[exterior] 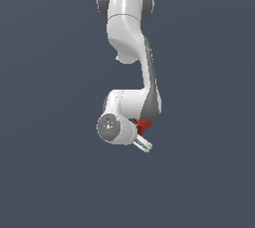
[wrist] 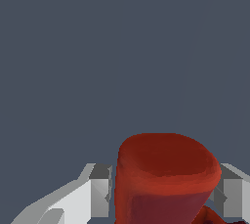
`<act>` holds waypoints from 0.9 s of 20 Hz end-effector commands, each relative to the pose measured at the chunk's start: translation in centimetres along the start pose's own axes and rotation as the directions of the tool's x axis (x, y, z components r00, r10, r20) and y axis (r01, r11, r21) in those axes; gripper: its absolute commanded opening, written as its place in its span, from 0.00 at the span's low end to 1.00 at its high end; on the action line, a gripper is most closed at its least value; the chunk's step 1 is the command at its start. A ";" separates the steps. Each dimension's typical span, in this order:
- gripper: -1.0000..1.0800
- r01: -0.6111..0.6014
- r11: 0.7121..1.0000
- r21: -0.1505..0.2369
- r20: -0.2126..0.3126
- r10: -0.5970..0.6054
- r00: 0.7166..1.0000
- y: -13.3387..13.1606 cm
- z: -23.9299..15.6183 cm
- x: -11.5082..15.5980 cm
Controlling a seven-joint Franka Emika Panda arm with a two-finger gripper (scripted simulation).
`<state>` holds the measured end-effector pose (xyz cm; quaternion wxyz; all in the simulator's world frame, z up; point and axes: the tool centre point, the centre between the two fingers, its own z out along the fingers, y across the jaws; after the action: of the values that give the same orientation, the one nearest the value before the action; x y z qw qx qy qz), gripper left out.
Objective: Pick up the object and move it to a goal position.
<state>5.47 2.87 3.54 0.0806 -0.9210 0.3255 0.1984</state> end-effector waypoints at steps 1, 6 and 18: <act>0.00 -0.001 1.000 0.002 -0.003 0.001 1.000 0.5 -1.1 -0.4; 0.00 -0.001 1.000 0.003 -0.003 0.001 1.000 2.0 -3.8 -1.8; 0.00 -0.002 1.000 0.003 -0.002 0.002 1.000 7.0 -13.2 -6.7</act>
<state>0.83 -1.96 16.76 0.0809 -0.9204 0.3269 0.1984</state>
